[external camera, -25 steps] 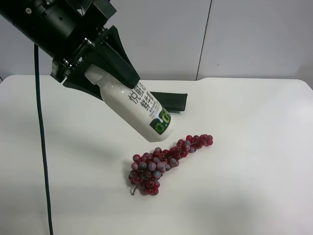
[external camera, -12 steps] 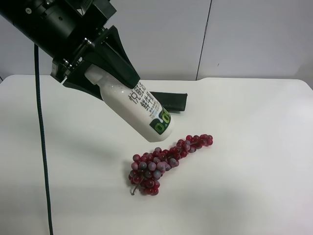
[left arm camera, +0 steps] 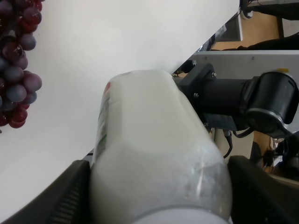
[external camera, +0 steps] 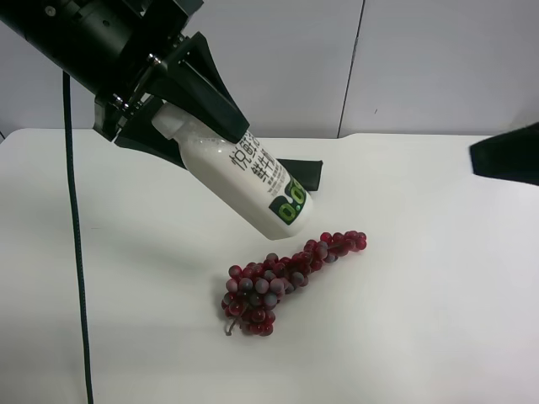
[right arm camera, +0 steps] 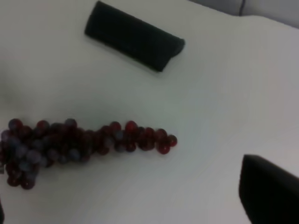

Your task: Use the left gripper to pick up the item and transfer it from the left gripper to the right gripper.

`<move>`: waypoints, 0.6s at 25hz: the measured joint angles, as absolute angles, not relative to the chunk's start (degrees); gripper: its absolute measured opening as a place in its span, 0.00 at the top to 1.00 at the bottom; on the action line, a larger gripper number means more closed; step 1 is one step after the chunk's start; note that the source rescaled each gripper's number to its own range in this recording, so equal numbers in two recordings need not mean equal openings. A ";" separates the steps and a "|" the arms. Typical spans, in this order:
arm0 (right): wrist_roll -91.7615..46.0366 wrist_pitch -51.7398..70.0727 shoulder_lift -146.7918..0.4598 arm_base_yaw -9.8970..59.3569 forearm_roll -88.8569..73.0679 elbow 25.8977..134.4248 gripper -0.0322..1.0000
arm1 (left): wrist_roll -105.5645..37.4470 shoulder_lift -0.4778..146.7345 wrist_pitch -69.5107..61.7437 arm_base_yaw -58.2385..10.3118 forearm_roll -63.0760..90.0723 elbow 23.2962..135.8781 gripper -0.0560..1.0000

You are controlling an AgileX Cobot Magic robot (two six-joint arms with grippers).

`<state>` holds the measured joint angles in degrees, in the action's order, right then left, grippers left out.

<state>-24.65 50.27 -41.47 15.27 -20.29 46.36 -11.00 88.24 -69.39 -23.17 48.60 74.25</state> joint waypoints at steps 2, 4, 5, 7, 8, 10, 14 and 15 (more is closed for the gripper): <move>-27.01 47.96 -45.82 19.36 -20.28 47.59 0.02 | -11.00 88.24 -69.39 -23.17 48.60 74.25 0.92; -29.37 46.06 -49.66 23.37 -20.30 48.65 0.02 | -11.05 88.24 -69.39 -23.17 48.60 74.25 0.92; -30.57 45.01 -51.59 25.61 -20.30 49.02 0.02 | -11.05 88.24 -69.39 -23.17 48.60 74.25 0.92; -32.76 43.16 -55.04 30.10 -20.30 49.53 0.02 | -11.05 88.24 -69.39 -23.17 48.60 74.25 0.92; -33.46 41.91 -56.30 31.91 -20.35 49.66 0.02 | -11.05 88.24 -69.39 -23.17 48.60 74.25 0.92; -34.61 39.82 -59.06 35.94 -20.35 49.66 0.02 | -11.05 88.24 -69.39 -23.17 48.60 74.25 0.92; -35.62 35.31 -63.04 41.70 -20.41 49.66 0.02 | -10.99 88.24 -69.39 -23.17 48.60 74.25 0.92; -35.82 34.10 -63.68 42.23 -20.47 49.66 0.02 | -10.99 88.24 -69.39 -23.17 48.60 74.25 0.92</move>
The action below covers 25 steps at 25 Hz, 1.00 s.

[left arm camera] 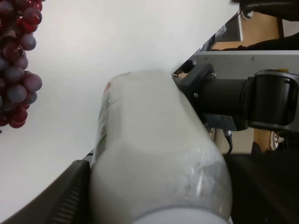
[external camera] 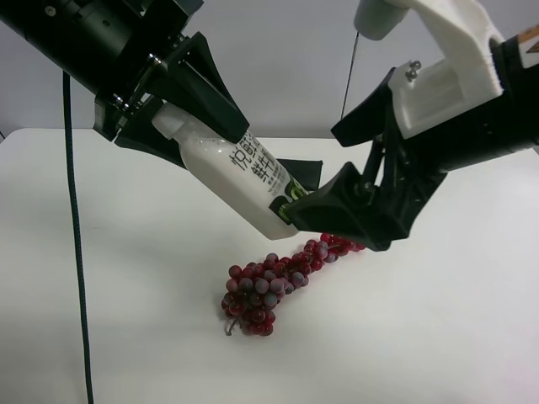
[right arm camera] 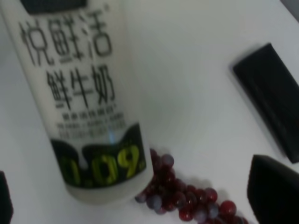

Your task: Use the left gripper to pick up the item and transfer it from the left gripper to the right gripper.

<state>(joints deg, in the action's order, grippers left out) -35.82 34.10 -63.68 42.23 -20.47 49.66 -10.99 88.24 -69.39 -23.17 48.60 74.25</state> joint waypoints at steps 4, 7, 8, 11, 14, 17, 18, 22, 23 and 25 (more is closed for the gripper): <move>-38.02 30.20 -66.18 42.71 -20.87 49.66 0.02 | -10.99 88.24 -69.39 -23.17 48.60 74.25 0.92; -41.84 28.56 -67.69 42.71 -23.48 49.66 0.02 | -10.99 88.24 -69.39 -23.17 48.60 74.25 0.92; -43.40 28.30 -68.25 42.71 -24.60 49.66 0.02 | -10.99 88.24 -69.39 -23.17 48.60 74.25 0.92; -48.40 27.85 -69.80 42.71 -29.63 49.66 0.02 | -10.99 88.24 -69.39 -23.17 48.60 74.25 0.92; -53.97 26.89 -71.05 42.71 -35.54 49.66 0.02 | -10.99 88.24 -69.39 -23.17 48.60 74.25 0.92; -58.99 25.48 -72.12 42.71 -40.59 49.66 0.02 | -10.99 88.24 -69.39 -23.17 48.60 74.25 0.92; -60.06 25.09 -72.39 42.71 -42.14 49.66 0.02 | -10.99 88.24 -69.39 -23.17 48.60 74.25 0.92; -63.55 25.01 -74.56 42.71 -45.68 49.77 0.02 | -10.67 88.24 -69.39 -23.17 48.60 74.25 0.92; -63.94 24.94 -75.17 42.71 -45.78 49.77 0.02 | -10.59 88.24 -69.39 -23.17 48.60 74.25 0.92; -64.05 24.90 -75.91 42.71 -45.82 49.77 0.02 | -10.48 88.24 -69.39 -23.17 48.60 74.25 0.92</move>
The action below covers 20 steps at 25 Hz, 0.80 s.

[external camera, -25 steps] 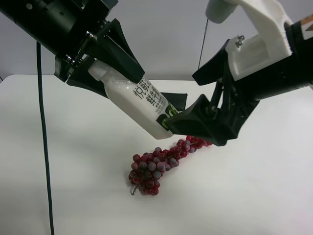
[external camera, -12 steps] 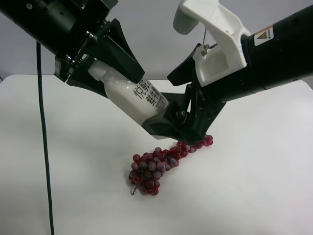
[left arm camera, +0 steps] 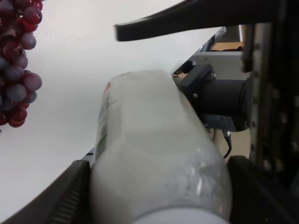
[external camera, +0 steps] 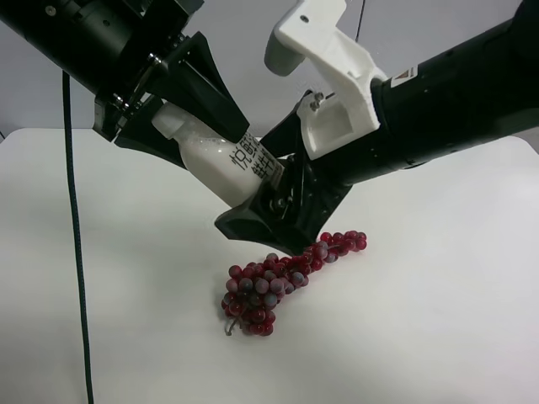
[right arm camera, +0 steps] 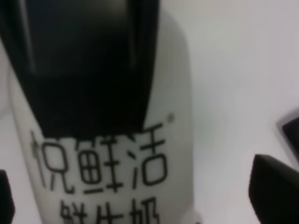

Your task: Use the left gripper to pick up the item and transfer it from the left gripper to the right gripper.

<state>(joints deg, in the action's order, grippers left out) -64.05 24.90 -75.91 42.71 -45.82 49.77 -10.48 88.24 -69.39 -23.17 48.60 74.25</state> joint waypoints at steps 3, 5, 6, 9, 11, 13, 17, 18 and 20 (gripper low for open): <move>-64.06 24.72 -76.33 42.71 -45.82 49.77 0.06 | -10.36 88.24 -69.39 -23.17 48.60 74.25 0.92; -64.11 24.66 -76.33 42.71 -45.82 49.77 0.08 | -10.36 88.24 -69.39 -23.17 48.60 74.25 0.92; -64.11 24.66 -76.33 42.71 -45.84 49.77 0.09 | -10.36 88.24 -69.39 -23.17 48.60 74.25 0.92; -64.11 24.66 -76.33 42.71 -45.96 49.77 0.11 | -10.13 88.24 -69.39 -23.17 48.60 74.25 0.92; -64.11 24.66 -76.33 42.71 -46.08 49.77 0.18 | -9.77 88.24 -69.39 -23.17 48.60 74.25 0.92; -64.11 24.66 -76.33 42.71 -46.05 49.77 0.28 | -9.37 88.24 -69.39 -23.17 48.60 74.25 0.92; -64.11 24.66 -76.33 42.71 -46.21 49.77 0.53 | -8.92 88.24 -69.39 -23.17 48.60 74.25 0.92; -64.11 24.66 -76.33 42.71 -46.21 49.77 0.57 | -8.84 88.24 -69.39 -23.17 48.60 74.25 0.92; -64.11 24.66 -76.33 42.71 -46.21 49.77 0.65 | -8.84 88.24 -69.39 -23.17 48.60 74.25 0.92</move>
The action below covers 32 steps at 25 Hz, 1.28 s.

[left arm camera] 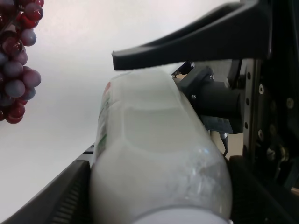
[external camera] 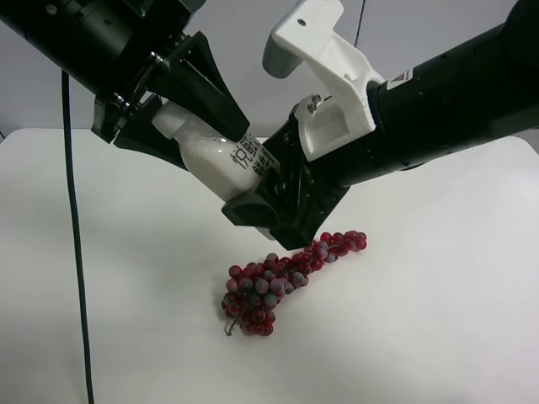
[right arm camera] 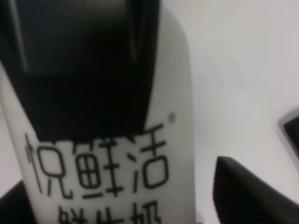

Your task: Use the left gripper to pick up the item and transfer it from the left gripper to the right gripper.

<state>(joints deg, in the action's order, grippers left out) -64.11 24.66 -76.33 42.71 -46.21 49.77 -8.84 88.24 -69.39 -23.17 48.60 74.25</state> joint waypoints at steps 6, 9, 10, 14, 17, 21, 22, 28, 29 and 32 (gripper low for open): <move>-64.40 25.28 -76.33 42.71 -46.27 49.77 0.96 | -8.15 88.24 -68.93 -23.17 48.86 74.25 0.92; -64.51 25.35 -76.33 42.71 -46.60 49.77 0.96 | -7.97 88.24 -68.93 -23.17 48.86 74.25 0.92; -64.51 25.45 -76.33 42.71 -46.71 49.77 0.96 | -7.93 88.24 -68.93 -23.17 48.86 74.25 0.92; -64.51 25.52 -76.33 42.71 -46.83 49.77 0.96 | -7.93 88.24 -68.93 -23.17 48.86 74.25 0.92; -64.51 25.52 -76.33 42.71 -46.83 49.77 0.96 | -7.93 88.24 -68.93 -23.17 48.86 74.25 0.92; -64.51 25.52 -76.33 42.71 -46.83 49.77 0.96 | -7.93 88.24 -68.93 -23.17 48.86 74.25 0.92; -64.51 25.52 -76.33 42.71 -46.83 49.77 0.96 | -7.93 88.24 -68.93 -23.17 48.86 74.25 0.87; -64.51 25.82 -76.94 42.71 -46.83 49.77 0.96 | -8.48 87.95 -69.44 -23.17 50.47 74.25 0.06; -64.51 25.82 -76.93 42.71 -46.83 49.77 0.96 | -8.62 87.95 -69.44 -23.17 50.46 74.25 0.04; -64.51 25.88 -76.93 42.71 -46.83 49.77 0.96 | -8.73 87.95 -69.44 -23.17 50.65 74.25 0.02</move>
<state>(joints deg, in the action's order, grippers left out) -64.51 25.88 -76.93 42.71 -46.83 49.77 -8.73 87.95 -69.44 -23.17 50.65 74.25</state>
